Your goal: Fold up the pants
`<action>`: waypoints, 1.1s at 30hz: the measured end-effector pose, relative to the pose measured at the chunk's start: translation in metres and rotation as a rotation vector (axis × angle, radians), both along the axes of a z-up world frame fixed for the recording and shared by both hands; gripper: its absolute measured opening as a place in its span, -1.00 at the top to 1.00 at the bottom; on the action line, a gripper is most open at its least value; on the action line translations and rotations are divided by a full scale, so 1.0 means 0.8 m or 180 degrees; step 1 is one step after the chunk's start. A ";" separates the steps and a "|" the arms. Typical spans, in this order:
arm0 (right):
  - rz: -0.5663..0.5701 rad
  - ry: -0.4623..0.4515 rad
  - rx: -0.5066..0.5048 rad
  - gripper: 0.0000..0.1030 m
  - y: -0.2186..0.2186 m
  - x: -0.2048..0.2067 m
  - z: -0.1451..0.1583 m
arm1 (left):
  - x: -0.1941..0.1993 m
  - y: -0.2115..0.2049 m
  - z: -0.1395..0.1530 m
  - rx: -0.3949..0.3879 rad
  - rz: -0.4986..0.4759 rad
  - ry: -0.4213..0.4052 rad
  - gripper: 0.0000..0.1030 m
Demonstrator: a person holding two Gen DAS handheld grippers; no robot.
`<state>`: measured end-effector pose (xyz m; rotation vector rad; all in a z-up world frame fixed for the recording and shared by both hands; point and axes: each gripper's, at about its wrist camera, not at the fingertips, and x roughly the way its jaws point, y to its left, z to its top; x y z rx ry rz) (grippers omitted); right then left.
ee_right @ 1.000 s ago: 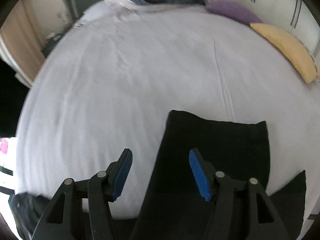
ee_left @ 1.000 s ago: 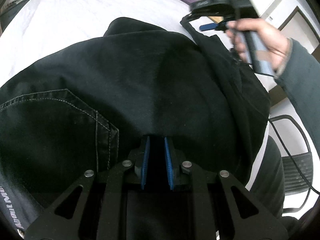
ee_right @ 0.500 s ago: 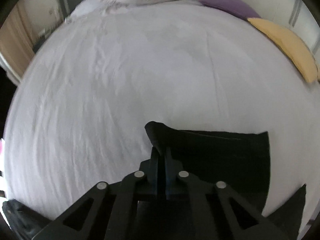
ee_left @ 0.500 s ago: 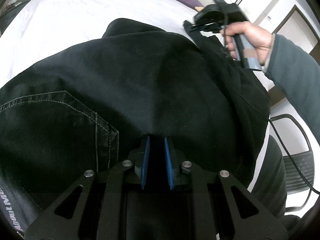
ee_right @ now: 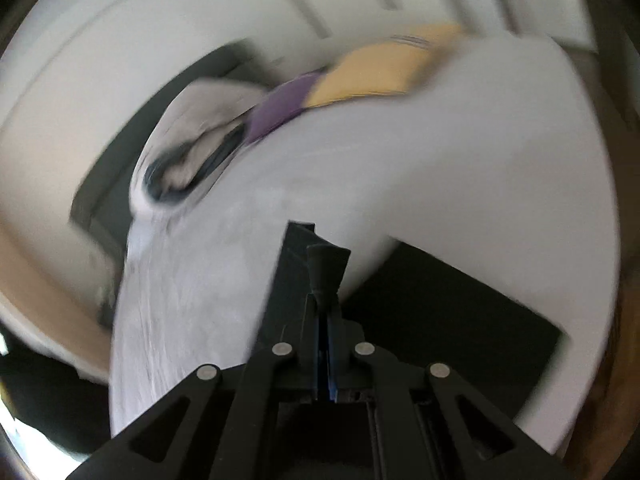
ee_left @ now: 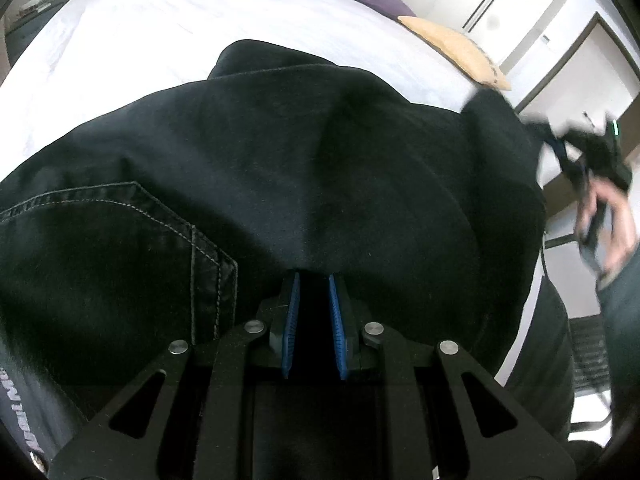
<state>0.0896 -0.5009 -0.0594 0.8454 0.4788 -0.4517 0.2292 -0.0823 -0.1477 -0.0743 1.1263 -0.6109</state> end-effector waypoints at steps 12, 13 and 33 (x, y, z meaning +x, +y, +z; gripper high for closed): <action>-0.0480 -0.0213 0.0635 0.93 -0.046 -0.064 -0.081 | -0.005 -0.013 0.019 0.0212 0.0140 0.0069 0.71; -0.0508 -0.0235 0.0672 0.93 -0.049 -0.068 -0.084 | -0.004 -0.015 0.022 0.0239 0.0146 0.0061 0.70; -0.0688 -0.0482 0.1124 0.96 -0.056 -0.108 -0.102 | -0.011 -0.028 0.033 0.0322 0.0151 0.0005 0.70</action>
